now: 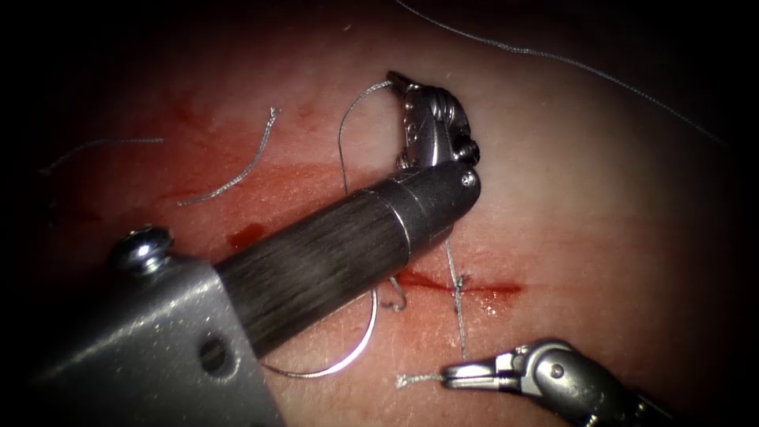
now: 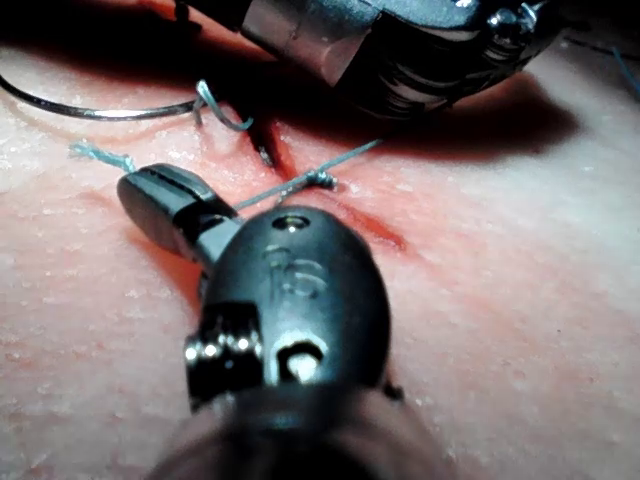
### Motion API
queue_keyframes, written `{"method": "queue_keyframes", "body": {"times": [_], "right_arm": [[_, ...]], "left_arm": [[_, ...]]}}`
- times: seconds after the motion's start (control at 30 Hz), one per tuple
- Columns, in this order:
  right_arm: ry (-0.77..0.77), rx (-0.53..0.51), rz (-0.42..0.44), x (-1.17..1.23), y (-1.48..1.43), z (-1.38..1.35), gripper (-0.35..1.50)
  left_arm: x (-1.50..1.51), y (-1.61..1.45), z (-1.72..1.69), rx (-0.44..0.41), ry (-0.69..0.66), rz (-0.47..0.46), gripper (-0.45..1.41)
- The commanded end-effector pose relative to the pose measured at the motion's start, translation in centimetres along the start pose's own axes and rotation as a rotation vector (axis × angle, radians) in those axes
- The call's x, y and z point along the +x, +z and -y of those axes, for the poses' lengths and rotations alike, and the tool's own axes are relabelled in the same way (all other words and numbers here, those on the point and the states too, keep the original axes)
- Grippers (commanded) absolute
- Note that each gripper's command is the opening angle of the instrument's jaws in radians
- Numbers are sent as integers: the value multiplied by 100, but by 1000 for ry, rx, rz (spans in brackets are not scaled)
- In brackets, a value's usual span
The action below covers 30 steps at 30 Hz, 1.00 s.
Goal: Wound Closure
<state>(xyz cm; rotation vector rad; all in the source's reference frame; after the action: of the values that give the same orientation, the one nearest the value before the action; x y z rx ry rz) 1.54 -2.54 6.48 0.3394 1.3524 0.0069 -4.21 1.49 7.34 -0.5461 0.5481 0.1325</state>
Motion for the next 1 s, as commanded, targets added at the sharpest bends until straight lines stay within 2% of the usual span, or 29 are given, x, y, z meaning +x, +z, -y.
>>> {"method": "queue_keyframes", "body": {"times": [0.03,0.67,1.0], "right_arm": [[1,1,-2,4,1,-6,-35],[40,58,8,0,7,6,-35],[44,7,12,2,0,1,-35]], "left_arm": [[0,-1,-15,-4,-7,1,-45],[5,-1,-22,-5,-6,5,-45],[9,-1,-23,-3,-6,5,-45]]}}
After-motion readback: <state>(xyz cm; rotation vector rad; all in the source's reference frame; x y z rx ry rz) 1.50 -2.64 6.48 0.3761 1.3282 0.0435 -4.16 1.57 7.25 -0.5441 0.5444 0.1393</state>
